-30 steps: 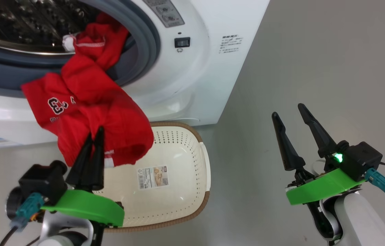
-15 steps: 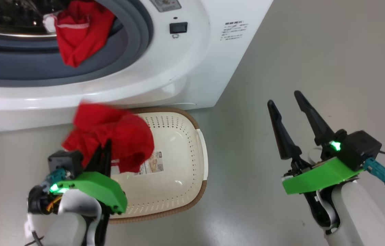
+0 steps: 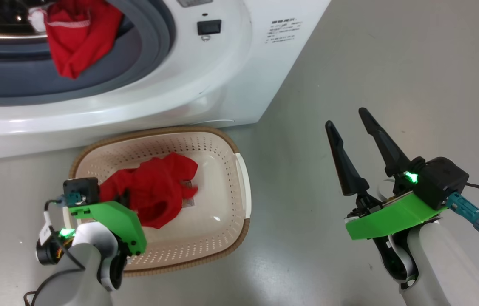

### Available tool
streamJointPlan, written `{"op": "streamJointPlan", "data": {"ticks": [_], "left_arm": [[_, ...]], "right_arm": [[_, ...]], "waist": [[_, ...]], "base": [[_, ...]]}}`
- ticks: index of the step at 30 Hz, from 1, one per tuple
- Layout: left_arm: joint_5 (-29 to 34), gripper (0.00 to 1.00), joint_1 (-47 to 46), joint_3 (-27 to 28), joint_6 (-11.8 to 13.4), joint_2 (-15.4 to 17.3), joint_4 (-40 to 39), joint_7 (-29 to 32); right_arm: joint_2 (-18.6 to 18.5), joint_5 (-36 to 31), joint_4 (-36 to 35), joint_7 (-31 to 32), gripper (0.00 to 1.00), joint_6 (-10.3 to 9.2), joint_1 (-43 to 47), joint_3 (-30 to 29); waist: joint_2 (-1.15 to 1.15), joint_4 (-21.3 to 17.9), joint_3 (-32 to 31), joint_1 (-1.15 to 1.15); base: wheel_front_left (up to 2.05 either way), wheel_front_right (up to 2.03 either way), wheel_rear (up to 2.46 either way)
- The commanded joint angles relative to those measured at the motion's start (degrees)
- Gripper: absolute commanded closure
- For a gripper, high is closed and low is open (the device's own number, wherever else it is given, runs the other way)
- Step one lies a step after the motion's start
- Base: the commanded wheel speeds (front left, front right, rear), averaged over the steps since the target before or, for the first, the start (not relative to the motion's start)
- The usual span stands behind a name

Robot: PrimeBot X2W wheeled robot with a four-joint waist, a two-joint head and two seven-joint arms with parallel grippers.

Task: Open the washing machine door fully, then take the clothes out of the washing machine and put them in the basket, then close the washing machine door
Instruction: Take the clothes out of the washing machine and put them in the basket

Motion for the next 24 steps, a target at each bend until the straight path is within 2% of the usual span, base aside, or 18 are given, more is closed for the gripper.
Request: {"op": "streamJointPlan", "data": {"ticks": [1,6,12,14,15,16,17,24], "left_arm": [[-0.09,1.0,-0.92,1.33,-0.42,1.34,0.75,-0.25],[-0.08,1.0,-4.86,0.57,-1.96,1.01,10.09,-0.11],[-0.24,1.0,-8.34,0.06,-3.33,0.57,17.51,-1.03],[-0.3,0.77,-9.15,-0.06,-3.75,0.41,19.02,-1.99],[-0.25,0.58,-9.48,-0.18,-3.88,0.34,19.68,-2.49],[-0.15,0.21,-9.73,-0.36,-4.01,0.24,20.23,-3.0],[0.06,0.0,-9.95,-0.66,-4.15,0.15,20.69,-3.46],[0.02,0.0,-10.55,-1.12,-5.19,-0.33,22.06,-8.36]], "right_arm": [[0.14,0.47,-1.25,-0.37,0.0,0.36,-0.36,1.3],[-0.08,0.5,-1.28,-0.37,0.0,0.36,-0.95,1.82],[-0.11,0.69,-1.09,-0.37,0.0,0.36,-1.6,2.14],[-0.1,1.02,-0.86,-0.37,0.0,0.36,-1.65,2.45],[-0.18,1.21,-0.72,-0.37,0.0,0.36,-1.7,2.67],[-0.28,1.28,-0.63,-0.37,0.0,0.36,-1.75,2.76],[-0.36,1.34,-0.56,-0.37,0.0,0.36,-1.77,2.8],[-0.74,1.64,-0.4,-0.37,0.0,0.36,-1.3,2.56]], "waist": [[0.0,-0.42,0.44,0.0],[0.0,-1.09,1.5,0.0],[0.0,-1.56,2.48,0.0],[0.0,-1.58,2.51,0.0],[0.0,-1.59,2.47,0.0],[0.0,-1.56,2.39,0.0],[0.0,-1.5,2.28,0.0],[0.0,-0.67,0.59,0.0]], "base": [[0.0,0.0,0.0],[0.0,0.0,0.0],[0.0,0.0,0.0],[0.0,0.0,0.0],[0.0,0.0,0.0],[0.0,0.0,0.0],[0.0,0.0,0.0],[0.0,0.0,0.0]]}}
